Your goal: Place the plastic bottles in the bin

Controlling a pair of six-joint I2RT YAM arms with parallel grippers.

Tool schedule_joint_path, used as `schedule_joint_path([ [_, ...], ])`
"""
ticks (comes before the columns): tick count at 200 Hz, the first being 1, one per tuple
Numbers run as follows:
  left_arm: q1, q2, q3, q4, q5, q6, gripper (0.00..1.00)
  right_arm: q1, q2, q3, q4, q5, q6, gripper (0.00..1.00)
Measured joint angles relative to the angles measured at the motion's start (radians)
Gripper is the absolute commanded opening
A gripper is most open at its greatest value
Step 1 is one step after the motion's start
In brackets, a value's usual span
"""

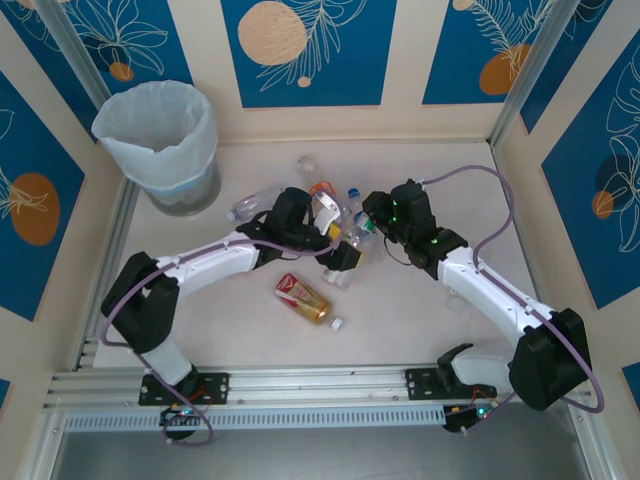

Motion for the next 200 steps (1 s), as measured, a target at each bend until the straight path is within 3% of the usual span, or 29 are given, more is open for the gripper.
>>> schedule_joint_path([
  [27,-0.001,0.074,0.028,0.008,0.020,-0.011,0.92,0.005,0.000,0.000,0.023,0.000,0.004,0.00],
  [52,-0.007,0.105,0.047,0.014,0.038,-0.029,0.74,0.006,0.006,0.005,0.028,0.001,0.000,0.00],
  [93,-0.008,0.115,0.070,0.028,0.053,-0.060,0.55,0.006,0.015,0.033,0.021,0.004,-0.028,0.00],
  [141,-0.008,0.121,0.070,0.035,0.060,-0.069,0.45,0.005,0.015,0.037,0.008,0.006,-0.044,0.03],
  [154,-0.008,0.121,0.071,0.034,0.061,-0.070,0.44,0.005,0.015,0.046,-0.004,0.006,-0.056,0.10],
  [180,-0.008,0.120,0.074,0.040,0.060,-0.069,0.44,0.005,0.015,0.075,-0.042,0.004,-0.085,0.46],
  [200,-0.010,0.120,0.080,0.044,0.050,-0.069,0.44,0.005,0.013,0.095,-0.074,0.004,-0.108,0.53],
])
